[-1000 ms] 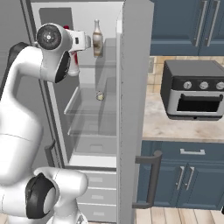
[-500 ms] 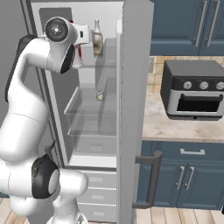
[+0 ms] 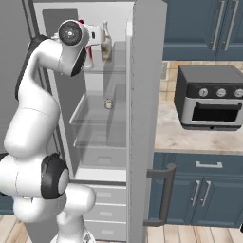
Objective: Place the liquors on the top shelf of the fridge to keep them out of children's reach, and place the garlic on lower shelves for easy access.
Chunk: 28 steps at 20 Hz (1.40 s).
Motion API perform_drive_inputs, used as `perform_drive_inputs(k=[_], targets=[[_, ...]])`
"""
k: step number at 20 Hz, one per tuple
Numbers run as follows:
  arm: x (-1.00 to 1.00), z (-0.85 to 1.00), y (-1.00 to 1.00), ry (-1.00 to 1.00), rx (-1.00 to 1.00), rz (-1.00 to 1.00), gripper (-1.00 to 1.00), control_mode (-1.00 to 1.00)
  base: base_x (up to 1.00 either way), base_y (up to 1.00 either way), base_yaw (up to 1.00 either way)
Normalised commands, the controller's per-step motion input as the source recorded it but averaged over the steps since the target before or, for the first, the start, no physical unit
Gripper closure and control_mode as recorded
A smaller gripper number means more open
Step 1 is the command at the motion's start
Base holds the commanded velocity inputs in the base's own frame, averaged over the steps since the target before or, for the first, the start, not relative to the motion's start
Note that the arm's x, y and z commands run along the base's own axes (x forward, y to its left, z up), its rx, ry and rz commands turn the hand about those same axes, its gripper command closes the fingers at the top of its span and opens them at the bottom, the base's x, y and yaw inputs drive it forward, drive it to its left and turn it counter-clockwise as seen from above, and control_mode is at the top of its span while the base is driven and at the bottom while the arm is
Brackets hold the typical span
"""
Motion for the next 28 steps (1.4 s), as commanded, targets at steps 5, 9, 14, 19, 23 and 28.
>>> perform_drive_inputs(k=[5, 9, 14, 19, 23, 28], targets=[[0.35, 0.0, 0.0, 0.0, 0.0, 0.0, 1.0, -1.0, 0.0, 0.0, 0.0], [0.36, 0.0, 0.0, 0.1, 0.0, 0.0, 1.0, -1.0, 0.0, 0.0, 0.0], [0.39, -0.02, 0.0, 0.12, 0.0, 0.01, 1.0, -1.0, 0.0, 0.0, 0.0], [0.36, -0.02, 0.0, 0.02, 0.0, 0.01, 1.0, -1.0, 0.0, 0.0, 0.0], [0.23, -0.25, 0.0, 0.0, 0.0, 0.04, 1.0, -1.0, 0.0, 0.0, 0.0], [0.23, -0.3, 0.0, 0.0, 0.0, 0.04, 1.0, -1.0, 0.0, 0.0, 0.0]])
